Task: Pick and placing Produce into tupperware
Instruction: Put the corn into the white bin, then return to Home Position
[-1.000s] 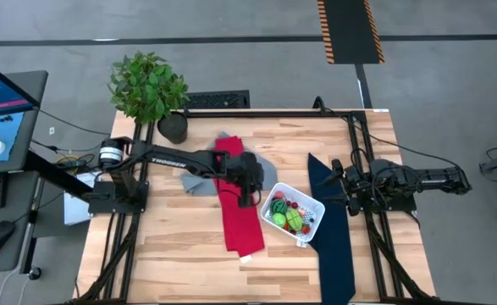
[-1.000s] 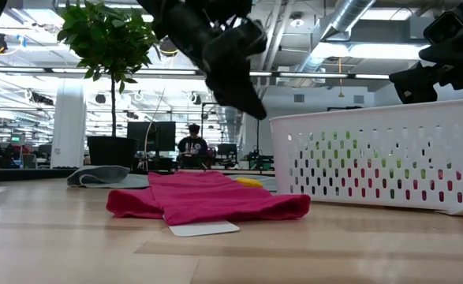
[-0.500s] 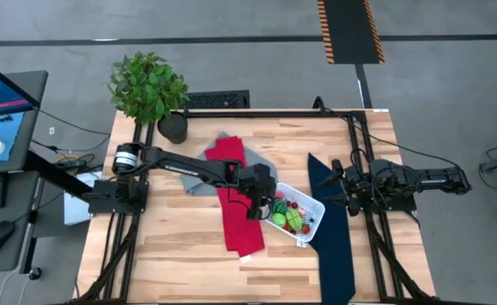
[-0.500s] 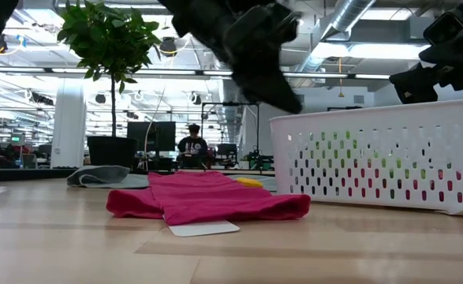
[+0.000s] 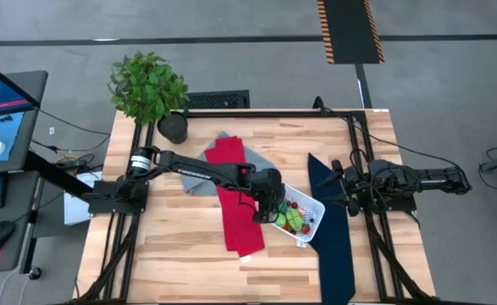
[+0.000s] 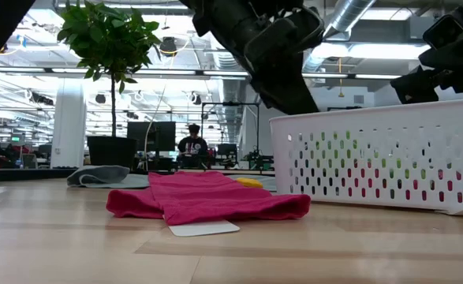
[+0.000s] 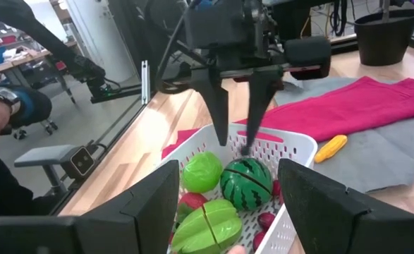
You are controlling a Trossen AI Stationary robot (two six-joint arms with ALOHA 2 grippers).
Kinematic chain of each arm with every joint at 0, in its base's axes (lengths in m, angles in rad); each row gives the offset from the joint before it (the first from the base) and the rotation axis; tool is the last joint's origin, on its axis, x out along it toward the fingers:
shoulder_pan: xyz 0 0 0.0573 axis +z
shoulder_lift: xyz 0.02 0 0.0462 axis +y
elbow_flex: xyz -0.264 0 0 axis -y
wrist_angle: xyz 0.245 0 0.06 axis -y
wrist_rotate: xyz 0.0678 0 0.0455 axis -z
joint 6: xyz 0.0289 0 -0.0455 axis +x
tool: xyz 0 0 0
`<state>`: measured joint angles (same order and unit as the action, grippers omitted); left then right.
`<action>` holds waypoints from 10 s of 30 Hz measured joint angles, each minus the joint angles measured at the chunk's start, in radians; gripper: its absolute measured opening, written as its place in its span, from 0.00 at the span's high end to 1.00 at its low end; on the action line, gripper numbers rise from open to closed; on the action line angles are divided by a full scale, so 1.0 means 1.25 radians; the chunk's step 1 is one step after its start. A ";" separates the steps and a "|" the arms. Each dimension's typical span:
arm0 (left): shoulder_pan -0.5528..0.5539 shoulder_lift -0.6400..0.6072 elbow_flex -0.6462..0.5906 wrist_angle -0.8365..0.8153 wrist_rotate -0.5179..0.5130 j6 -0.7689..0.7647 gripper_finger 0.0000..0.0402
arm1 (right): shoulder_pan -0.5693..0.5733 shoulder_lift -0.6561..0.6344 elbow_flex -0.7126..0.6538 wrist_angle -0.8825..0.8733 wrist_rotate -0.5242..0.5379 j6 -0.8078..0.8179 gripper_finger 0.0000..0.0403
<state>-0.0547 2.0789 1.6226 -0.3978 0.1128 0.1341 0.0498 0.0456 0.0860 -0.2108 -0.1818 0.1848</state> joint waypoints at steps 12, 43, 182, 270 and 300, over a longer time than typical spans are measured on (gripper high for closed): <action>0.052 -0.041 0.001 -0.161 -0.092 0.075 0.34 | 0.000 0.000 0.000 -0.001 0.000 0.000 0.34; 0.199 -0.119 -0.221 -0.147 0.011 0.459 0.44 | 0.000 0.000 0.000 -0.011 0.000 0.000 0.34; 0.148 -0.119 -0.062 -0.006 0.243 0.268 1.00 | 0.000 0.000 0.000 -0.014 0.000 0.000 0.34; -0.247 -1.215 -1.082 0.551 -0.465 -0.055 0.88 | 0.000 0.001 0.000 -0.012 0.000 0.000 0.34; -0.289 -1.662 -1.083 0.164 -0.581 -0.063 0.88 | -0.012 -0.010 -0.001 0.215 0.241 -0.231 0.34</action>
<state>-0.4160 0.0019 0.2691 -0.1925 -0.6138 0.0553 0.0343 0.0325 0.0852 0.0579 0.1197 -0.1037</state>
